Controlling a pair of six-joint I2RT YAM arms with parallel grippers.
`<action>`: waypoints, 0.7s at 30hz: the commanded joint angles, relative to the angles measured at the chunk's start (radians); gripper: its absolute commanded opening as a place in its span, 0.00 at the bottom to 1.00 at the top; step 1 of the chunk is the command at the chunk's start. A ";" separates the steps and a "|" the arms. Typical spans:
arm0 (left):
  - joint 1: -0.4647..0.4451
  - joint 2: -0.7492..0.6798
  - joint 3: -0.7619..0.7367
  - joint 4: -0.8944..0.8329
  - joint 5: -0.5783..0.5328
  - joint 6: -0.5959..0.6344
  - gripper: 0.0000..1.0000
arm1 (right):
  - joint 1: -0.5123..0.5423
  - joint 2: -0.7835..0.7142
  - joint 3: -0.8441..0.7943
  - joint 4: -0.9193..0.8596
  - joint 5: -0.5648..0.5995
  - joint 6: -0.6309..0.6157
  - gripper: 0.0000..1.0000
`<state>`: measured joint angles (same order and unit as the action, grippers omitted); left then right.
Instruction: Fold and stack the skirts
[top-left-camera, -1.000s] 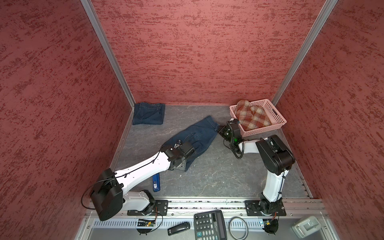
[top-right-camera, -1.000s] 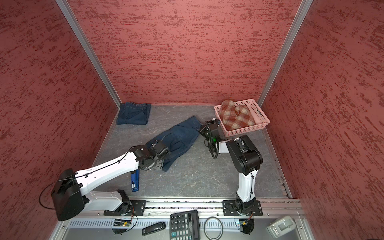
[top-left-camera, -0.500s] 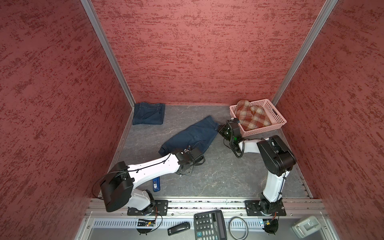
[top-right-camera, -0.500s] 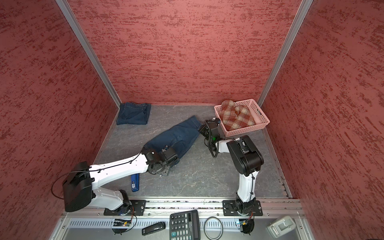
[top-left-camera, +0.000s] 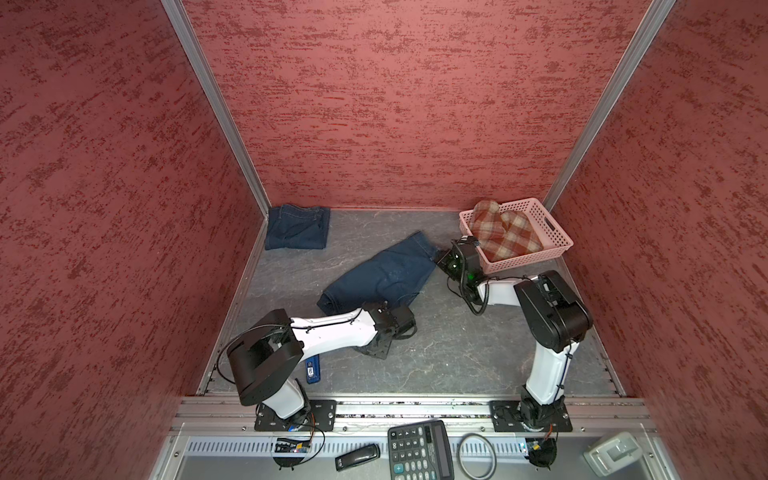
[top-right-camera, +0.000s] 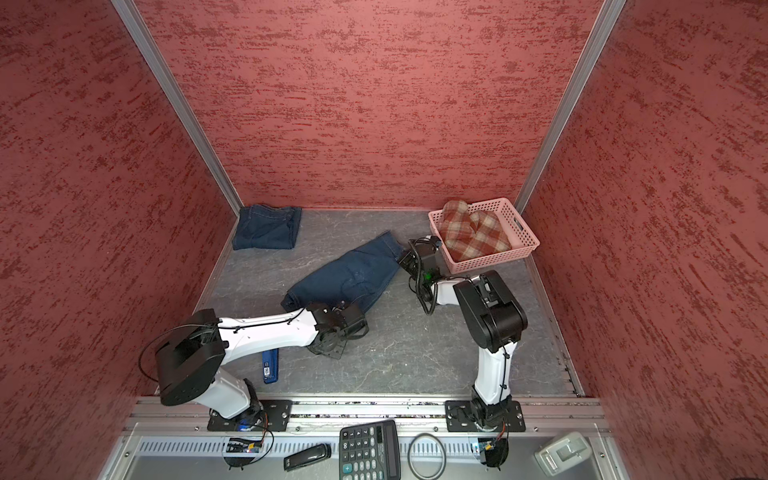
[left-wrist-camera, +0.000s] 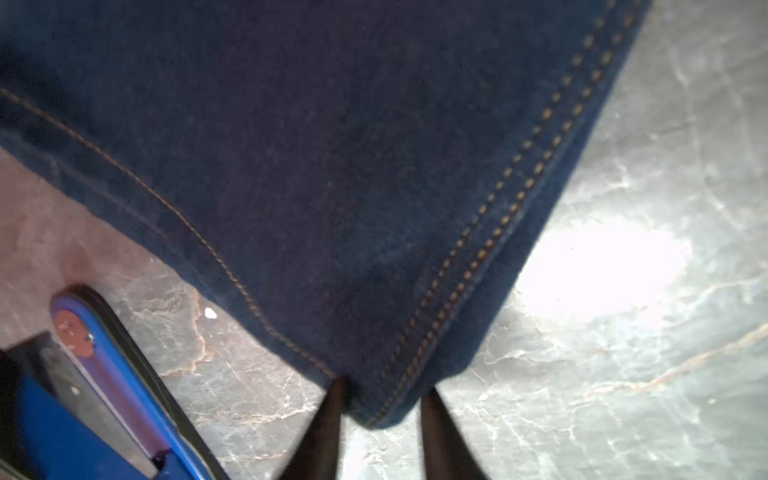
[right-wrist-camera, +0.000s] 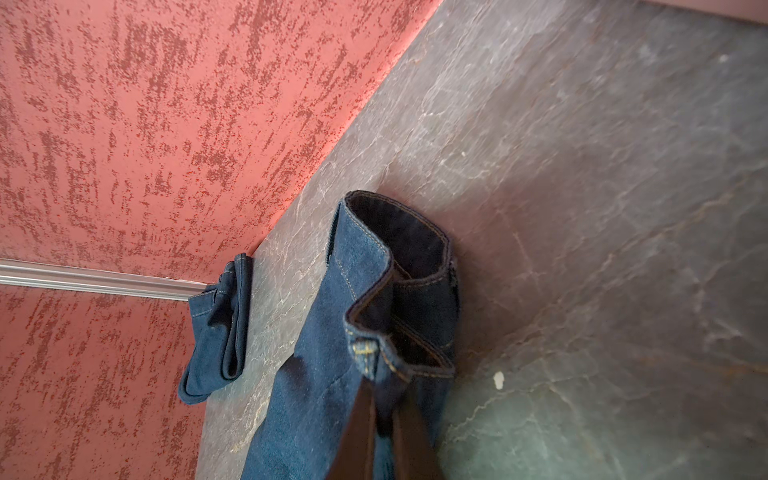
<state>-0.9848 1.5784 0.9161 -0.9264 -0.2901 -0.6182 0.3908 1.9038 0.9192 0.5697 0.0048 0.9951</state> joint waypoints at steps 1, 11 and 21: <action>0.024 -0.031 -0.003 -0.005 -0.014 0.011 0.17 | -0.003 -0.028 0.026 -0.017 0.038 0.014 0.00; 0.158 -0.161 0.121 -0.172 -0.102 0.090 0.00 | -0.003 -0.039 0.214 -0.244 0.031 -0.077 0.00; 0.388 -0.320 0.251 -0.227 -0.100 0.281 0.00 | 0.000 -0.045 0.442 -0.402 0.054 -0.120 0.00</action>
<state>-0.6357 1.2697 1.1519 -1.1076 -0.3717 -0.4171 0.3912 1.8793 1.3014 0.2249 0.0170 0.8917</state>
